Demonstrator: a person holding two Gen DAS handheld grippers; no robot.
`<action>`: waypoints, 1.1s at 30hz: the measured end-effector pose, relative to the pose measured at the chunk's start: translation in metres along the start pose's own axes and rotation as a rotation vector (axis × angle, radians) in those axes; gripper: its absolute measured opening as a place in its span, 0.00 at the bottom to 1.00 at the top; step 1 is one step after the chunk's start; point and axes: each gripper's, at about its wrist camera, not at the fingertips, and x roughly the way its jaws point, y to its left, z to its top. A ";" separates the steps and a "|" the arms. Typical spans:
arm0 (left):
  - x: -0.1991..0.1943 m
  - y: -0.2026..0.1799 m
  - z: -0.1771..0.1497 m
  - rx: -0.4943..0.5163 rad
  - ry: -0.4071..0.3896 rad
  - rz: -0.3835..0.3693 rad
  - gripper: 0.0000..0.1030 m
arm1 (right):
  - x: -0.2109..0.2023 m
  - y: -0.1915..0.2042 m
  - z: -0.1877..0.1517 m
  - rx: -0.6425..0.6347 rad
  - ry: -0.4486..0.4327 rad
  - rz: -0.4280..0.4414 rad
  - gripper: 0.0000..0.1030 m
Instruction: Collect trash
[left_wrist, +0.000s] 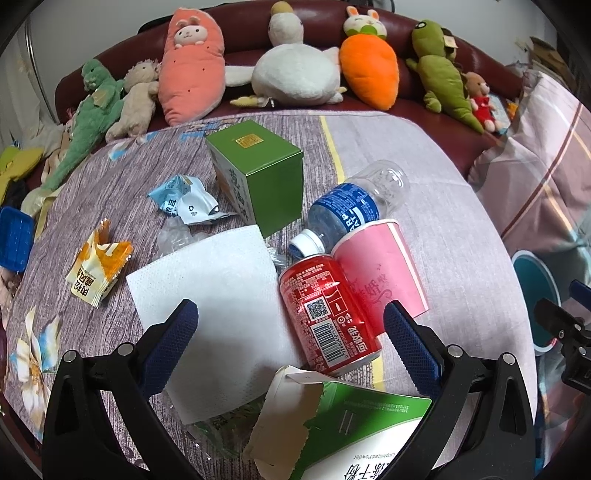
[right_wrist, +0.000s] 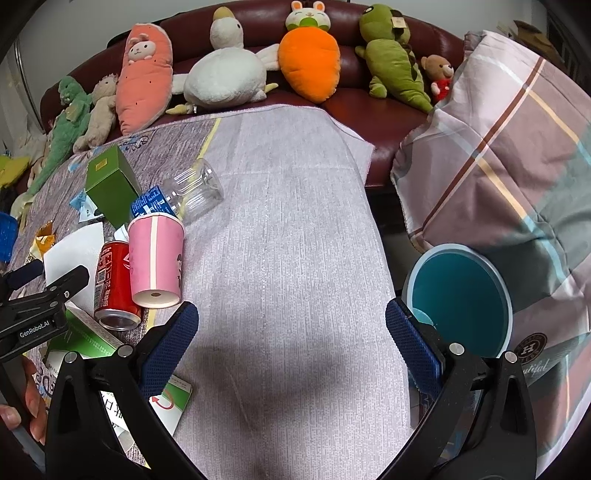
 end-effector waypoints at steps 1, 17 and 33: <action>0.000 0.000 0.000 -0.001 0.001 0.000 0.97 | 0.001 -0.001 -0.001 0.002 0.002 -0.001 0.94; -0.001 -0.004 -0.003 0.007 0.006 -0.010 0.98 | 0.000 -0.003 -0.005 0.025 0.013 -0.006 0.94; -0.007 -0.007 -0.005 0.032 0.001 -0.036 0.98 | -0.008 -0.009 -0.012 0.047 0.018 -0.021 0.94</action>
